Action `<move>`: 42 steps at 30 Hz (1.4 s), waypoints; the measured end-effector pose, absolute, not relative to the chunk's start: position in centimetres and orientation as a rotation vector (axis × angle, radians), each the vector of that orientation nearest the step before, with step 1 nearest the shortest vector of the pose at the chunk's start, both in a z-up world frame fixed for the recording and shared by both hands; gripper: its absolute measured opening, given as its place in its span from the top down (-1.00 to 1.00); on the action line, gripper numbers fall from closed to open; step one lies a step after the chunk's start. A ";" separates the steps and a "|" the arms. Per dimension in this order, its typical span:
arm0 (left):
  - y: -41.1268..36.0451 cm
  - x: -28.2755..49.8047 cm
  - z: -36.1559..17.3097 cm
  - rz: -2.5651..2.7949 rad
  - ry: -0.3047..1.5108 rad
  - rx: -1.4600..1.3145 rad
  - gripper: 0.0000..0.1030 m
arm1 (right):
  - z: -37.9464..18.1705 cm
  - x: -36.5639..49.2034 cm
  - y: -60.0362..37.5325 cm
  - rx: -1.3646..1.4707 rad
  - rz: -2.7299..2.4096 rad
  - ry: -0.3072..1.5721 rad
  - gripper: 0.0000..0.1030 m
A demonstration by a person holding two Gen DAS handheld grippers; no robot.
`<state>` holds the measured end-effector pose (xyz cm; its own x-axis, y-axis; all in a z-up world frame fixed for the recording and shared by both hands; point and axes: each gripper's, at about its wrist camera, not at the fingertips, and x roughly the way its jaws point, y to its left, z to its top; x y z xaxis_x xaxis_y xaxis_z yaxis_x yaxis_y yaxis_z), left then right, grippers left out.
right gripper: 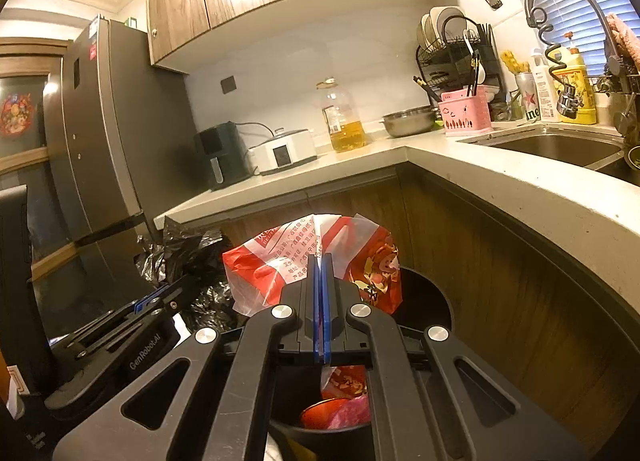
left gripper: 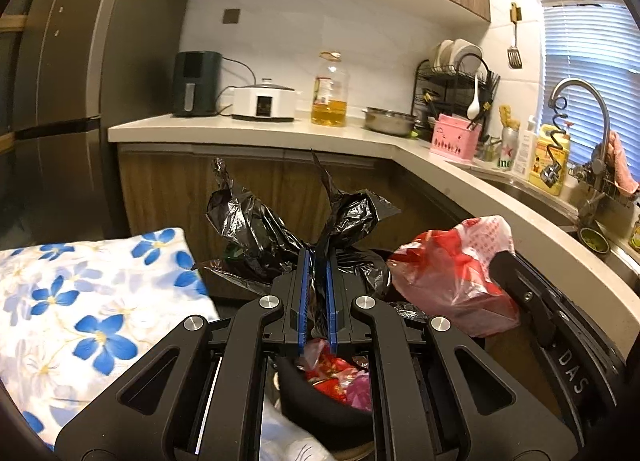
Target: Collect trash
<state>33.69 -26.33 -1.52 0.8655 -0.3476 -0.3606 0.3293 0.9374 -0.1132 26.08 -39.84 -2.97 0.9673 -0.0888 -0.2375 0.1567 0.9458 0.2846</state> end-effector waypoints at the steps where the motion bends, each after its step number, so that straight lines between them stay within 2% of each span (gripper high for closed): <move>1: -26.6 33.9 -1.7 -0.358 0.390 -0.045 0.86 | -3.2 26.3 -40.1 0.305 -0.128 0.228 0.96; 9: -27.5 35.1 -3.1 -0.402 0.418 -0.036 0.85 | -4.0 27.5 -41.1 0.318 -0.141 0.255 0.87; 12: -27.8 35.2 -3.4 -0.417 0.425 -0.028 0.78 | -4.1 27.6 -41.3 0.323 -0.140 0.260 0.66; 15: -27.8 35.3 -3.5 -0.426 0.425 -0.024 0.59 | -4.0 27.5 -41.5 0.323 -0.141 0.257 0.49; 20: -27.4 35.1 -3.8 -0.422 0.419 -0.035 0.05 | -3.7 27.1 -41.9 0.330 -0.153 0.253 0.40; 28: -24.0 34.1 -3.1 -0.325 0.407 -0.087 -0.56 | -3.1 25.7 -41.5 0.324 -0.159 0.251 -0.23; 33: -21.0 32.0 -2.7 -0.228 0.402 -0.075 -0.72 | -2.6 24.3 -39.7 0.286 -0.146 0.262 -0.62; 38: -17.8 28.9 -2.2 -0.126 0.401 -0.044 -0.78 | -2.1 22.3 -36.9 0.216 -0.127 0.284 -0.75; 40: -16.7 27.6 -2.0 -0.093 0.404 -0.038 -0.79 | -1.9 21.5 -35.8 0.211 -0.113 0.296 -0.89; 42: -15.4 26.0 -1.8 -0.073 0.404 -0.043 -0.82 | -1.8 20.5 -34.6 0.195 -0.105 0.303 -0.89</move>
